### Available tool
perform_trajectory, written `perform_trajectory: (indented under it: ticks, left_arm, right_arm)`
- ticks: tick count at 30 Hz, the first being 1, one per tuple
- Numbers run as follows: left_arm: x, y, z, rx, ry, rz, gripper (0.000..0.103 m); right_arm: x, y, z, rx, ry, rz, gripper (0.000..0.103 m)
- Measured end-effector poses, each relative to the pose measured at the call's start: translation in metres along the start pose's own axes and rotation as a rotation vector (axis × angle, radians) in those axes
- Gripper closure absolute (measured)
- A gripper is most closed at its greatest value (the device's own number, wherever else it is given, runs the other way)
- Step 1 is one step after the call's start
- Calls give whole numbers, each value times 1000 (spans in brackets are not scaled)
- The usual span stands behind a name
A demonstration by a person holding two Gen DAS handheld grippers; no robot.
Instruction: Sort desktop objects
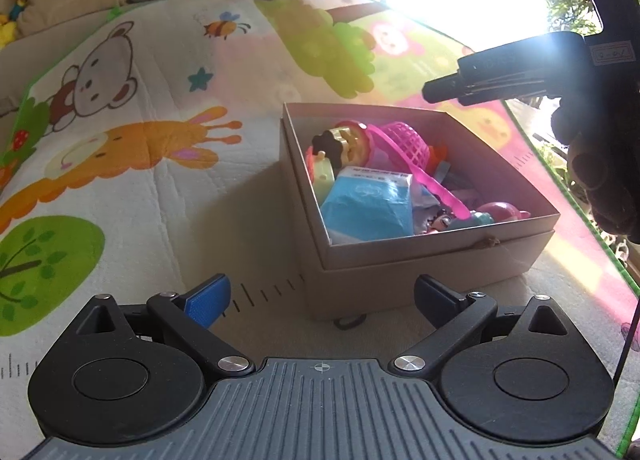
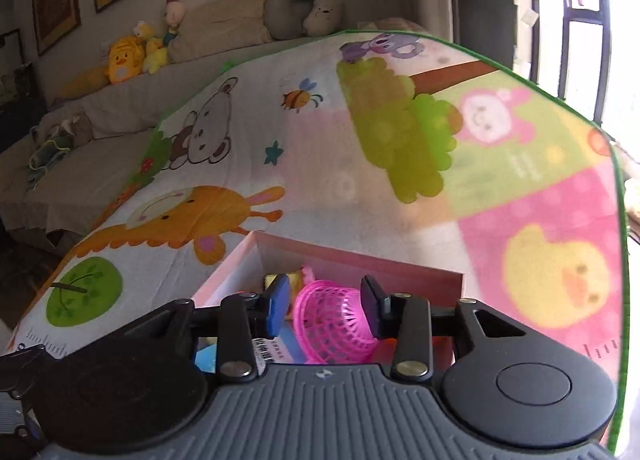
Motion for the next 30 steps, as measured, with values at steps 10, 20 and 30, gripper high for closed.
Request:
perform_trajectory:
  ticks: [10,20,30]
  left_arm:
    - [4,-1,-15,2,89,16,1]
    - [-1,-1,-74,-138,253,-17,1]
    - [1,-29,-73,-272,232,-59,0]
  right_arm:
    - [35,-30,39,154,-39,-146,46]
    - [73,7,-25,83,84,-101,47]
    - [-23,-49,-28,41,56,37,13]
Point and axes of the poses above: each gripper's, at about its wrist camera, not at the fingertips, and x roughly the way its jaws point, z to its right, y to its top, the point moved 10 cm from there along x, roughly the way its jaws point, and after that the axes turned 13 degrees about -z, right-handed, at the moved point
